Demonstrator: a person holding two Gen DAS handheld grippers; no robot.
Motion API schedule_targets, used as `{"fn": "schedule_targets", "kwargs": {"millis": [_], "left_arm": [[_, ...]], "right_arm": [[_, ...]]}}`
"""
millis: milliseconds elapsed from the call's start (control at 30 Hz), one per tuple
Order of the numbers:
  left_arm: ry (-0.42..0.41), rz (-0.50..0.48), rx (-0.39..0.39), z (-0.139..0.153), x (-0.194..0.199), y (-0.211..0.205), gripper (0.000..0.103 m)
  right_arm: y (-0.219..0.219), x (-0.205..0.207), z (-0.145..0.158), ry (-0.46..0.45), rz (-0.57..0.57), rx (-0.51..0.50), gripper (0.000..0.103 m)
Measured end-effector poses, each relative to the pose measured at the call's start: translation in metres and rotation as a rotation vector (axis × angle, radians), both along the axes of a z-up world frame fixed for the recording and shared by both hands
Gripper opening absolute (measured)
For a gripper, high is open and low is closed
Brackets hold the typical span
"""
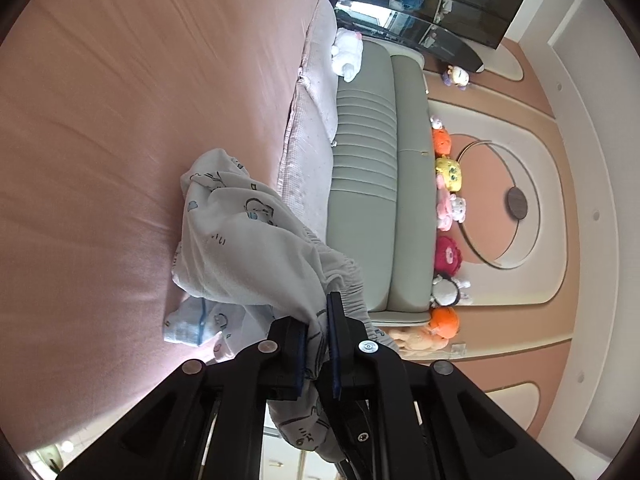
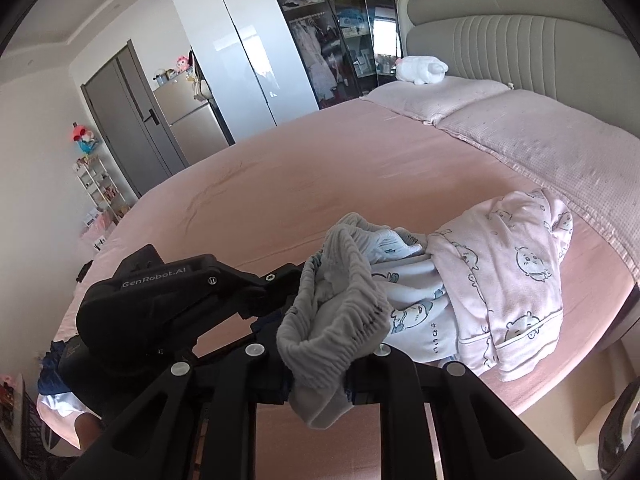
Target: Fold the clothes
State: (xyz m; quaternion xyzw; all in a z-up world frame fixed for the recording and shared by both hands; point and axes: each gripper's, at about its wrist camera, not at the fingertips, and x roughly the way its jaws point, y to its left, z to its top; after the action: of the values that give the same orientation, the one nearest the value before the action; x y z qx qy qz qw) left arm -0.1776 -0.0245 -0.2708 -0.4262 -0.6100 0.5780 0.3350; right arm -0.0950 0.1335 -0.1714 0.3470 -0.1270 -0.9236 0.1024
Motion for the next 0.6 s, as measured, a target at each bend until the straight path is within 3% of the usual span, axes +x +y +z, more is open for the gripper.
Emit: {"fn": "schedule_targets", "kwargs": {"millis": [300,600], "left_arm": [[0.03,0.02,0.032,0.026,0.005,-0.015,0.007],[0.116,0.038,0.003,0.087,-0.017,-0.029,0.007]], "right_arm": [[-0.018,0.008,0.032,0.048,0.039,0.033,0.017],[-0.034,-0.003,0.084,0.149,0.073,0.033,0.017]]}}
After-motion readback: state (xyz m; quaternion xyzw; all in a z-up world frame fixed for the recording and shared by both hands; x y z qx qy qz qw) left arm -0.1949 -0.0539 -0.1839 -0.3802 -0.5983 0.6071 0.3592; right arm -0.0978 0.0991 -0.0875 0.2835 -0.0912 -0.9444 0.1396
